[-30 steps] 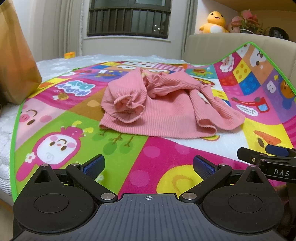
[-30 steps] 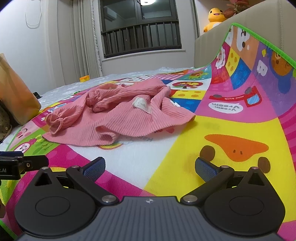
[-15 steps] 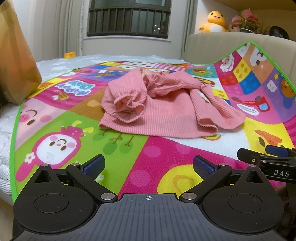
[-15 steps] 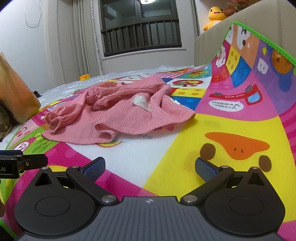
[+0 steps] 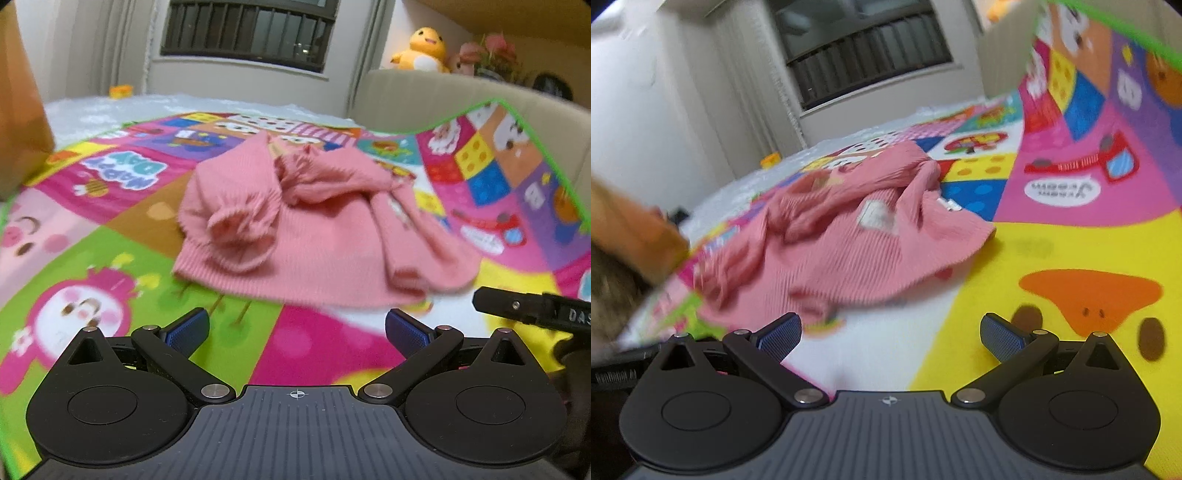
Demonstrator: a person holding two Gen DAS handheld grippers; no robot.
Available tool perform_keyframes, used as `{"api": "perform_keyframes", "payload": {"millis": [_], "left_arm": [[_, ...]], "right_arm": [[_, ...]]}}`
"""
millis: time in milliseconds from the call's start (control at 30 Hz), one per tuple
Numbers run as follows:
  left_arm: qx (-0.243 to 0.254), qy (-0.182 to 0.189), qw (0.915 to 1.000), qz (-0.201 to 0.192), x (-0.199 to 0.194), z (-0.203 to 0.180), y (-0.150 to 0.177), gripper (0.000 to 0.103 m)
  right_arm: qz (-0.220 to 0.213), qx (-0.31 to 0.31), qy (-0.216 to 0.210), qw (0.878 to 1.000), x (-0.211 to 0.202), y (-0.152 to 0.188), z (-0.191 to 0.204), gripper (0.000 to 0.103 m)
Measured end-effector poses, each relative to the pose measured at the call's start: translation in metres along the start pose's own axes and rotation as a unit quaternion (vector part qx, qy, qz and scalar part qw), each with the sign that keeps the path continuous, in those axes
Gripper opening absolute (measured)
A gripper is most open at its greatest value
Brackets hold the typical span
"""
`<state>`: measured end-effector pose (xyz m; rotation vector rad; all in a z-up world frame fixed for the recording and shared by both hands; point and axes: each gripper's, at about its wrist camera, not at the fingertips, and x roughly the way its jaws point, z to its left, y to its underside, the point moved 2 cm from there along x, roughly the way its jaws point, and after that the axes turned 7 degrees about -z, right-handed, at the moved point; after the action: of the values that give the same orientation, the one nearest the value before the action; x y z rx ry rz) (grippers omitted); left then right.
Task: Fold clothes
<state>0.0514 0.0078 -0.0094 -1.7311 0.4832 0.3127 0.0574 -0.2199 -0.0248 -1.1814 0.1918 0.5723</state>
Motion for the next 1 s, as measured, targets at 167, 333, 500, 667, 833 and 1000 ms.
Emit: {"api": "perform_keyframes", "payload": {"millis": [167, 333, 500, 667, 833, 1000], "left_arm": [[0.001, 0.000, 1.0000, -0.003, 0.023, 0.012, -0.036, 0.103], [0.052, -0.018, 0.9985, -0.001, 0.044, 0.020, -0.054, 0.103], [0.029, 0.019, 0.9991, 0.026, 0.064, 0.031, -0.051, 0.103], [0.004, 0.031, 0.9995, 0.003, 0.073, 0.043, -0.059, 0.103], [-0.014, 0.057, 0.9980, -0.021, 0.078, 0.059, -0.086, 0.103], [-0.024, 0.118, 0.9924, 0.025, 0.109, 0.064, -0.096, 0.103]], "right_arm": [[0.010, 0.057, 0.024, 0.998, 0.025, -0.036, -0.029, 0.103], [0.043, 0.066, 0.042, 0.996, 0.046, -0.043, -0.053, 0.103], [0.041, 0.082, 0.027, 0.995, 0.048, -0.036, -0.062, 0.103], [0.061, 0.038, 0.023, 0.997, 0.051, -0.038, -0.054, 0.103], [0.036, -0.010, 0.003, 0.999, 0.052, -0.051, -0.041, 0.103], [0.002, -0.077, 0.010, 0.997, 0.091, -0.083, -0.012, 0.103]]}}
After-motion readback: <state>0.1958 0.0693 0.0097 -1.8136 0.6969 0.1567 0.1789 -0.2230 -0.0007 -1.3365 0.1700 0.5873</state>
